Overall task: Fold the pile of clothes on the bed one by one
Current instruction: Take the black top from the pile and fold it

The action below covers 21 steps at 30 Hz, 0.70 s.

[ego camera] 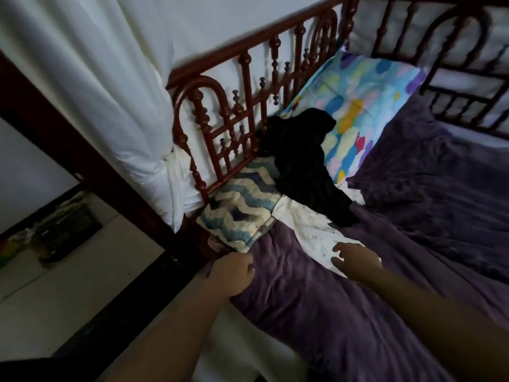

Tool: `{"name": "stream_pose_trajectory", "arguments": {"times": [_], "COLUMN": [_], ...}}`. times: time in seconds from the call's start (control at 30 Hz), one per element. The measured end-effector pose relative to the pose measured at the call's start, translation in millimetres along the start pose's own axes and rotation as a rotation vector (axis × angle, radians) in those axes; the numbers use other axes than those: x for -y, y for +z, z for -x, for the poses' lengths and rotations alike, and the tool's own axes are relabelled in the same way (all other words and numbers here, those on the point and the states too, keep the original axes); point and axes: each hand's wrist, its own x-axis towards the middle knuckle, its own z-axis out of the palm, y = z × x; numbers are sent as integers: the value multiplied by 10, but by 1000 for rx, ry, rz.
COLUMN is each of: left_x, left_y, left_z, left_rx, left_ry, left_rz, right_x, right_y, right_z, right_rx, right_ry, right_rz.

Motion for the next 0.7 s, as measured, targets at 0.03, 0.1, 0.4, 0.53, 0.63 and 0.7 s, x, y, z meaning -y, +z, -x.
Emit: {"name": "stream_pose_trajectory", "arguments": {"times": [0.03, 0.1, 0.4, 0.53, 0.63, 0.7], "left_x": [-15, -36, 92, 238, 342, 392], "left_y": [16, 74, 449, 513, 545, 574], "left_z": [-134, -413, -1469, -1892, -2026, -2003], "left_rx": [20, 51, 190, 210, 225, 263], "left_ry": [24, 63, 10, -67, -134, -161], "left_rz": [4, 18, 65, 94, 111, 127], "right_x": [-56, -207, -416, 1, 385, 608], "right_y": [-4, 6, 212, 217, 246, 312], "right_z": [-96, -334, -2223, -3145, -3633, -3839], "right_rx": [14, 26, 130, 9, -59, 15], "right_ry": [24, 75, 196, 58, -38, 11], "right_rz": [-2, -21, -100, -150, -154, -102]}}
